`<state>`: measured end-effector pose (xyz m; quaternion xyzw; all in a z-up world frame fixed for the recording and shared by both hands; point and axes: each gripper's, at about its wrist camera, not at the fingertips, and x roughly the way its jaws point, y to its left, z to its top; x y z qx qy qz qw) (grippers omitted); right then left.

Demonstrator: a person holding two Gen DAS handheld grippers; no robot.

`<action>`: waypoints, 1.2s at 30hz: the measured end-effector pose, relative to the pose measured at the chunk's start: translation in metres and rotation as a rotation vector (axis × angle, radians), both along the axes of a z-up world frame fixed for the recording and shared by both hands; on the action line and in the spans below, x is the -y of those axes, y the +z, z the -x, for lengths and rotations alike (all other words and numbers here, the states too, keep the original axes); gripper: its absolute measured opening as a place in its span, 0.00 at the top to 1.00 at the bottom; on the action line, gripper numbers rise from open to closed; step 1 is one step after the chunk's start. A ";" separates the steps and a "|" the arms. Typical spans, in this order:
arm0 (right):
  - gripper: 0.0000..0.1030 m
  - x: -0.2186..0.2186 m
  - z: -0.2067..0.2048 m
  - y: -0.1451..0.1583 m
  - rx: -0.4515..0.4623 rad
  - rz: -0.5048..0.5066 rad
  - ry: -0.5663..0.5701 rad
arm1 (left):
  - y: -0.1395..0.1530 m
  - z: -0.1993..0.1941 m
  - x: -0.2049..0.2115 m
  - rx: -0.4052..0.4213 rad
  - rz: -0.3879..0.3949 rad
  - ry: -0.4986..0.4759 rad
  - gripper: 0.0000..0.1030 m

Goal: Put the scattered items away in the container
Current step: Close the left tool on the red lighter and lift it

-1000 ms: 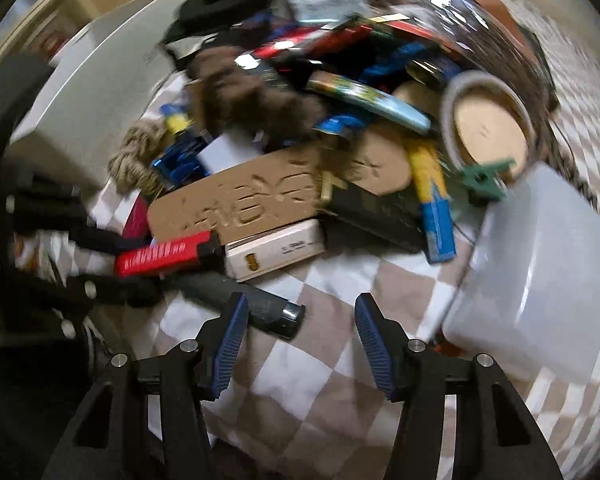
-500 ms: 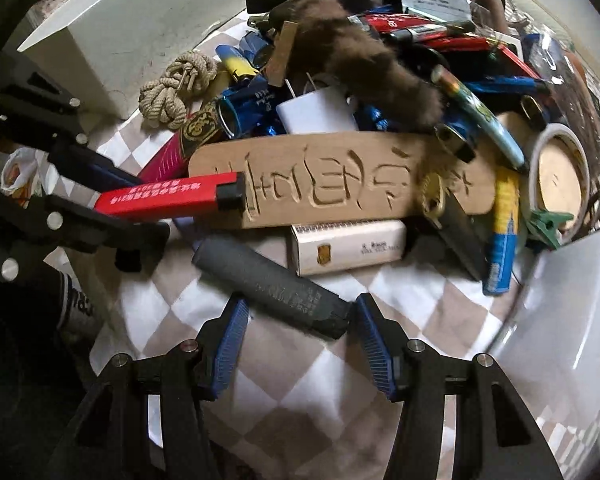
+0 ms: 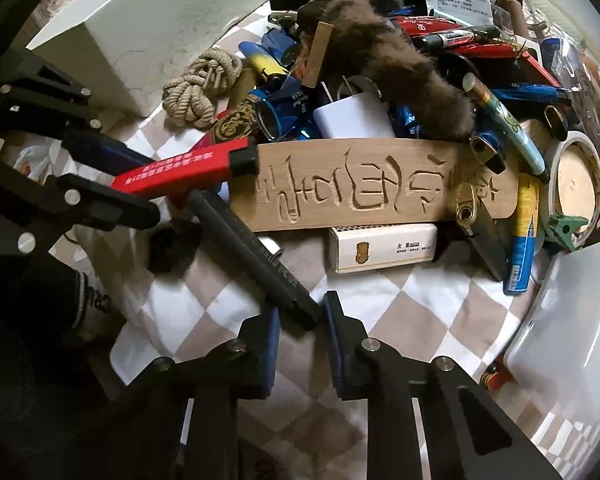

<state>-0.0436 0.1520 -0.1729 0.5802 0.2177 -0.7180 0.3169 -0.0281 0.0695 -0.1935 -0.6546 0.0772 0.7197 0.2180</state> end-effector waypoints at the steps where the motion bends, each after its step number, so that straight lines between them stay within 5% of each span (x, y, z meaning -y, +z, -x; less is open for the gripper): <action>1: 0.79 0.002 -0.003 0.001 -0.043 -0.014 0.013 | 0.004 0.001 -0.001 0.000 0.000 0.001 0.78; 4: 0.78 0.008 -0.012 0.003 -0.153 -0.060 0.085 | 0.052 0.007 -0.007 0.002 0.006 0.001 0.78; 14: 0.78 0.022 -0.022 -0.003 -0.165 -0.119 0.174 | 0.053 0.012 -0.013 0.014 0.001 0.017 0.78; 19: 0.39 0.017 -0.020 0.002 -0.147 -0.083 0.132 | 0.052 0.011 -0.003 0.017 0.013 0.022 0.78; 24: 0.39 0.018 -0.027 0.015 -0.195 -0.044 0.175 | 0.051 0.012 0.001 0.013 0.014 0.023 0.78; 33: 0.39 0.042 -0.008 0.006 -0.132 -0.043 0.290 | 0.041 0.018 0.010 0.015 0.049 0.029 0.78; 36: 0.47 0.043 -0.003 0.000 -0.116 -0.057 0.302 | 0.035 0.024 0.013 0.031 0.066 0.049 0.78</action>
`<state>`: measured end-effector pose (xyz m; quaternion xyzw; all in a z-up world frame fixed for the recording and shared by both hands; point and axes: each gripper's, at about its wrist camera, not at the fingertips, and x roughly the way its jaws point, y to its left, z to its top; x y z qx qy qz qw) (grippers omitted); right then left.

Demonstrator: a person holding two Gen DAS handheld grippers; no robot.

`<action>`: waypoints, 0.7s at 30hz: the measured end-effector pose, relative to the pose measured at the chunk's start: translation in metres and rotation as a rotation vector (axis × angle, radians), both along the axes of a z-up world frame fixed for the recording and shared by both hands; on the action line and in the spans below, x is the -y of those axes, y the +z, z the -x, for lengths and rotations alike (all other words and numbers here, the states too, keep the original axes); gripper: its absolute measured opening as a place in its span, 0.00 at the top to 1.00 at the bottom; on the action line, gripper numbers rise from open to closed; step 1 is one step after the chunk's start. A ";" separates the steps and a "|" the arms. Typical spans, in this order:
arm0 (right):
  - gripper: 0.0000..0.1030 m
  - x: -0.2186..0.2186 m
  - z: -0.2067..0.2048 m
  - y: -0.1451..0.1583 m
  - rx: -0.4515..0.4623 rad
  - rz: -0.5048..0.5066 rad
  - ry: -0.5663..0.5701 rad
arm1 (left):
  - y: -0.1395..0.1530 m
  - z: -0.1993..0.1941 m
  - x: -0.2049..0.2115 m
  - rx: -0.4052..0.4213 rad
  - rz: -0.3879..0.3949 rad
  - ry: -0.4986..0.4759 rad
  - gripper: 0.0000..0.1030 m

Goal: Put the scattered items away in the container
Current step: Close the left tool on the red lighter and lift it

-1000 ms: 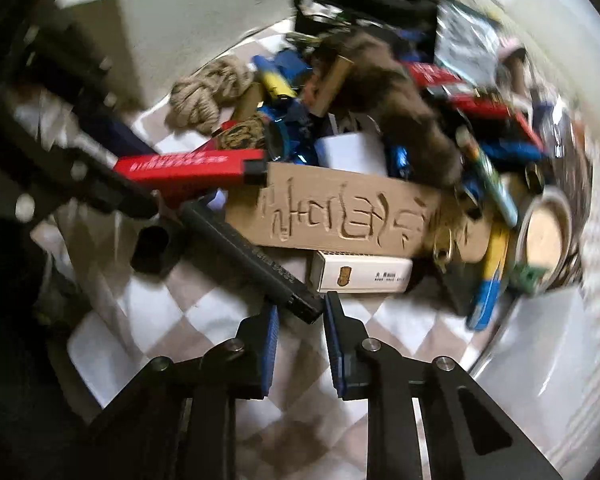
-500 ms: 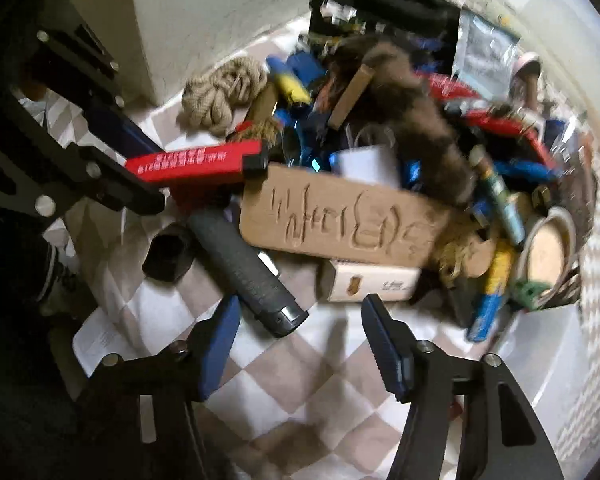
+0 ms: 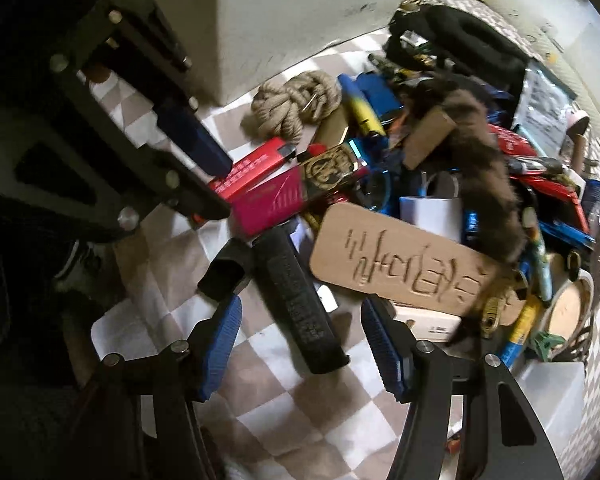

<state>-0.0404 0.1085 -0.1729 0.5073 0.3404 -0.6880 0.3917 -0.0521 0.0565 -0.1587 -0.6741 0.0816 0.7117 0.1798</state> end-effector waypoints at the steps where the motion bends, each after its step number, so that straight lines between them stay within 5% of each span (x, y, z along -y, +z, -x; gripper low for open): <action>1: 0.57 0.000 0.001 -0.001 0.008 -0.003 -0.009 | 0.001 0.001 0.005 0.006 0.001 0.009 0.78; 6: 0.75 -0.003 0.010 -0.013 0.062 -0.042 -0.079 | 0.006 0.008 0.014 0.019 -0.002 0.049 0.78; 21: 0.88 -0.079 0.013 0.011 0.180 0.000 -0.329 | -0.007 0.032 0.021 0.055 0.043 0.088 0.67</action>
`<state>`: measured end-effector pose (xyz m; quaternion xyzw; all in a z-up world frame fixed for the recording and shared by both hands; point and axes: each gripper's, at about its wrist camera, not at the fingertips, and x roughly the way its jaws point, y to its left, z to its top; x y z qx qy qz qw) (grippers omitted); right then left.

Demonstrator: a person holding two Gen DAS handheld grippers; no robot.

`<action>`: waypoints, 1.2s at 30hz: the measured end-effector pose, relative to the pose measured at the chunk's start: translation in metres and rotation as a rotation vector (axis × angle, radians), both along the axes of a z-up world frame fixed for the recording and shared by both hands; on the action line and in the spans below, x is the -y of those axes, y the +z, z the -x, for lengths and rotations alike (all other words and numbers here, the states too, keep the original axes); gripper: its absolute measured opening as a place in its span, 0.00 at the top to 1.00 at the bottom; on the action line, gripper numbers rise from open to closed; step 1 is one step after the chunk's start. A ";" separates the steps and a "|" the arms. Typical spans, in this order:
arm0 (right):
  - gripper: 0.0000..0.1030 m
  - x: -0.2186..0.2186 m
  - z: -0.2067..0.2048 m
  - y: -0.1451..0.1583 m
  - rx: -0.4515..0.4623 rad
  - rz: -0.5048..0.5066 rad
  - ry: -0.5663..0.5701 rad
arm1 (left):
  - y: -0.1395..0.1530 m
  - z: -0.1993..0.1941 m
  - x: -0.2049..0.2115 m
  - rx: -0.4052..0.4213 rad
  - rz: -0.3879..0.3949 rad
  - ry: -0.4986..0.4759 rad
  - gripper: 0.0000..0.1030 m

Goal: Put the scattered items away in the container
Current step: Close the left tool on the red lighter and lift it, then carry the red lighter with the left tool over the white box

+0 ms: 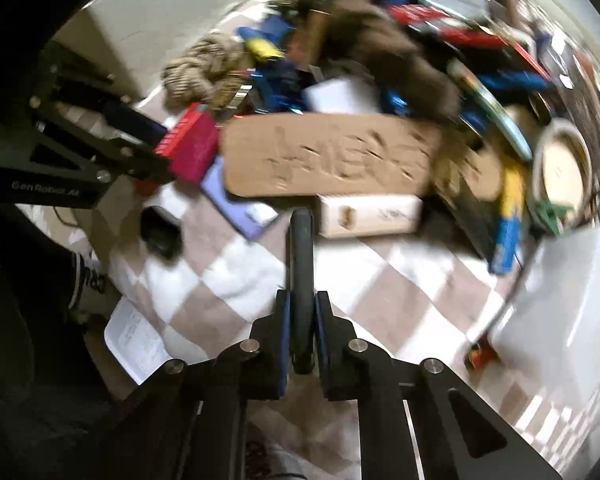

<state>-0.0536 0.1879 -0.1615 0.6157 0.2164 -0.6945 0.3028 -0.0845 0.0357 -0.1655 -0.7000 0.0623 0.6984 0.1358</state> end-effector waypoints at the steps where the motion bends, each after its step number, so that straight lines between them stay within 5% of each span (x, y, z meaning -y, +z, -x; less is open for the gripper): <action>1: 0.88 -0.002 0.000 -0.001 0.009 0.008 -0.007 | -0.001 0.002 0.000 0.003 0.003 0.001 0.66; 9: 0.88 0.003 0.001 -0.010 0.025 -0.014 0.000 | -0.004 0.013 0.010 0.004 0.027 0.002 0.64; 20: 0.88 0.015 0.010 -0.010 0.025 -0.053 -0.031 | 0.005 0.023 0.050 0.004 0.004 0.004 0.81; 26: 0.88 0.016 0.009 -0.009 0.020 -0.060 -0.046 | 0.008 0.027 0.073 0.001 -0.007 0.004 0.81; 36: 0.88 0.003 0.013 0.002 0.100 0.013 -0.140 | 0.023 0.047 0.110 -0.038 0.006 0.028 0.81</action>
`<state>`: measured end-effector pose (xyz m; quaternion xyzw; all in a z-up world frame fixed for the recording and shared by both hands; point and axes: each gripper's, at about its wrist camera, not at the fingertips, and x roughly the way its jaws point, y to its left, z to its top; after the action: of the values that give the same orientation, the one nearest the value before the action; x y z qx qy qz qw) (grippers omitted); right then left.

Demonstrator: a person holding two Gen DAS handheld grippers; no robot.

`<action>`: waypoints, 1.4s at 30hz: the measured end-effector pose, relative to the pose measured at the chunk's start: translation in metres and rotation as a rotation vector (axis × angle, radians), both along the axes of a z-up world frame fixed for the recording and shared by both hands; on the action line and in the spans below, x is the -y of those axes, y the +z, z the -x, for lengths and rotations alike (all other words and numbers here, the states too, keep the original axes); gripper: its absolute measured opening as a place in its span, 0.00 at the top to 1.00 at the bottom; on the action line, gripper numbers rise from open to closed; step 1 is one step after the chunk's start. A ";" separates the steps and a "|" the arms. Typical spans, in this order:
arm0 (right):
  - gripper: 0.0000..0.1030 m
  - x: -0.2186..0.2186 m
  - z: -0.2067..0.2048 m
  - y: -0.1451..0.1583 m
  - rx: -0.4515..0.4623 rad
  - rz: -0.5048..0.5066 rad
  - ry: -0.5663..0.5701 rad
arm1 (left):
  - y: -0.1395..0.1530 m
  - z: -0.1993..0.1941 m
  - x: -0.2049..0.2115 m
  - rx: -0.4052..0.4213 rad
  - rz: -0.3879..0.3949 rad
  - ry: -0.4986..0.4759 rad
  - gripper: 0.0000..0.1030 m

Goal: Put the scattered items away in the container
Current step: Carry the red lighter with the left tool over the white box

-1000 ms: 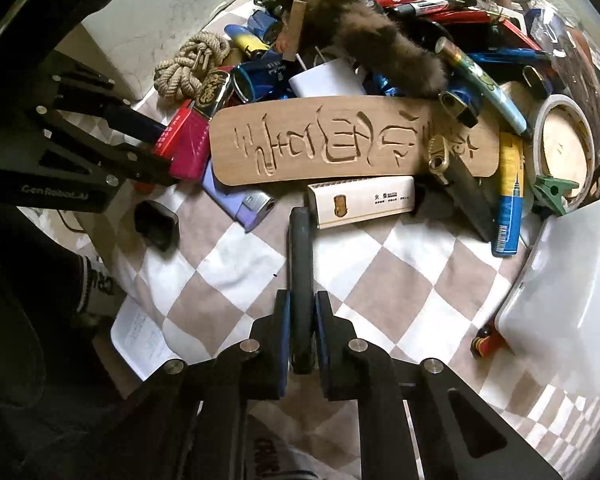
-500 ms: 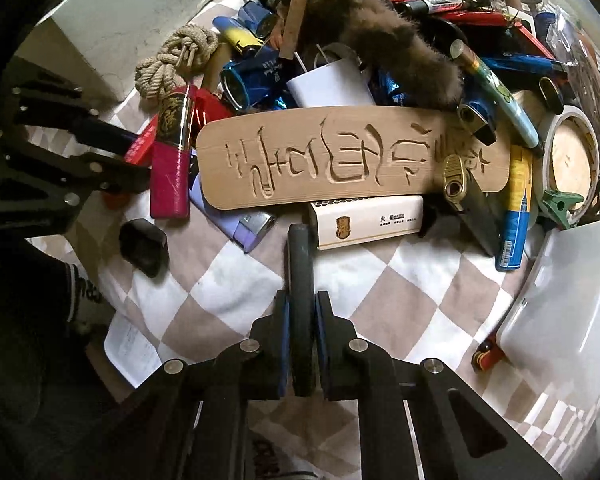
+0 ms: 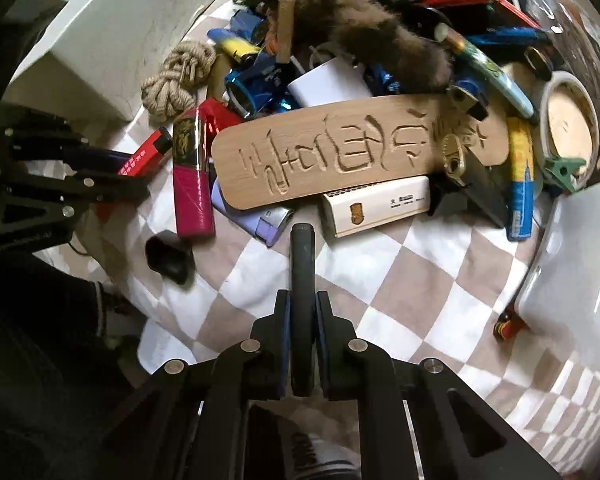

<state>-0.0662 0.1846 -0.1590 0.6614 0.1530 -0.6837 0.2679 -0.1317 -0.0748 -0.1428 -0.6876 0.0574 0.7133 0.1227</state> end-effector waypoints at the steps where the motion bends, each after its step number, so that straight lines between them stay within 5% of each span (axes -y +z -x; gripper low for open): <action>1: 0.88 -0.001 0.002 0.004 -0.005 0.008 -0.009 | 0.004 0.003 0.004 -0.012 -0.003 0.003 0.81; 8: 0.88 -0.010 0.014 0.038 -0.064 0.076 -0.056 | 0.033 0.024 0.028 -0.095 -0.022 0.015 0.81; 11: 0.88 -0.021 0.021 0.055 -0.088 0.096 -0.079 | 0.070 -0.017 -0.006 -0.128 -0.028 0.019 0.81; 13: 0.88 -0.021 0.021 0.058 -0.105 0.106 -0.096 | 0.083 -0.010 -0.023 -0.153 -0.034 0.025 0.81; 16: 0.88 -0.006 0.032 0.060 -0.130 0.116 -0.123 | 0.085 -0.017 -0.081 -0.185 -0.044 0.037 0.81; 18: 0.88 0.012 0.038 0.053 -0.146 0.121 -0.141 | 0.062 -0.058 -0.119 -0.203 -0.053 0.046 0.81; 20: 0.88 -0.002 0.032 0.079 -0.159 0.129 -0.163 | 0.059 -0.056 -0.127 -0.230 -0.056 0.055 0.81; 31: 0.88 -0.013 0.054 0.136 -0.248 0.220 -0.243 | 0.100 -0.048 -0.110 -0.381 -0.056 0.130 0.81; 42: 0.88 0.004 0.076 0.142 -0.260 0.254 -0.271 | 0.132 -0.042 -0.052 -0.463 -0.070 0.240 0.81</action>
<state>-0.1424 0.1802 -0.0166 0.5433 0.0087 -0.8066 0.2328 -0.0897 -0.0223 -0.0111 -0.5032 -0.0226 0.8627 0.0445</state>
